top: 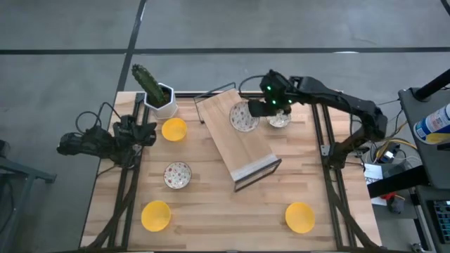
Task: Pick & Place Mini bowls
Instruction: Put the bottom white patterned bowl on the shelf
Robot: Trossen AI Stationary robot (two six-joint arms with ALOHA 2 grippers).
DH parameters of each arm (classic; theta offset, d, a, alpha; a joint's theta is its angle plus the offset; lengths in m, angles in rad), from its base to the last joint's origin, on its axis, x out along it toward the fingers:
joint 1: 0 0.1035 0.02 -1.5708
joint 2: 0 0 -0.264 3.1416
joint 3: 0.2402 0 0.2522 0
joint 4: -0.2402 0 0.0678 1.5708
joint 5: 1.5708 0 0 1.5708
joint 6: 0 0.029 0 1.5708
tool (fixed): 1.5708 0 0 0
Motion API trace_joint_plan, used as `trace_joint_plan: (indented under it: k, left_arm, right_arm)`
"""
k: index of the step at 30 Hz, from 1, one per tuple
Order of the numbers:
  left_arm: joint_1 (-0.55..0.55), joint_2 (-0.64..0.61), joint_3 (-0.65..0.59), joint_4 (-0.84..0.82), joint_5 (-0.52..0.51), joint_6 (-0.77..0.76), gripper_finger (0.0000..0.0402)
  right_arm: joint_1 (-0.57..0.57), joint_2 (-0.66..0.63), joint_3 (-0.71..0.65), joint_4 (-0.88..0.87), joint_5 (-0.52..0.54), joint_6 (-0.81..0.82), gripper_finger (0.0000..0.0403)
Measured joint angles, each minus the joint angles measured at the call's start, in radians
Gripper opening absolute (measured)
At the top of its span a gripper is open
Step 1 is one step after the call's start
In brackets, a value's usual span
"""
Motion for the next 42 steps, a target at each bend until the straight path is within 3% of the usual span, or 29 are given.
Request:
trace_joint_plan:
  k: [12, 20, 28, 42]
  left_arm:
    - [0.000, 0.000, 0.000, -0.008, 0.000, -0.001, 0.0000]
    - [0.000, 0.000, 0.000, -0.008, 0.003, -0.003, 0.0000]
    - [0.000, 0.000, 0.000, -0.015, 0.004, -0.003, 0.0000]
    - [0.000, 0.000, 0.000, -0.014, 0.008, -0.005, 0.0000]
  right_arm:
    - [-0.078, 0.298, 0.296, -0.024, -0.128, -0.116, 0.0008]
    - [-0.124, 0.495, 0.573, -0.276, -0.153, -0.196, 0.0008]
    - [-0.134, 0.625, 0.757, -0.308, -0.203, -0.228, 0.0008]
    - [-0.147, 0.648, 0.771, -0.356, -0.218, -0.267, 0.0016]
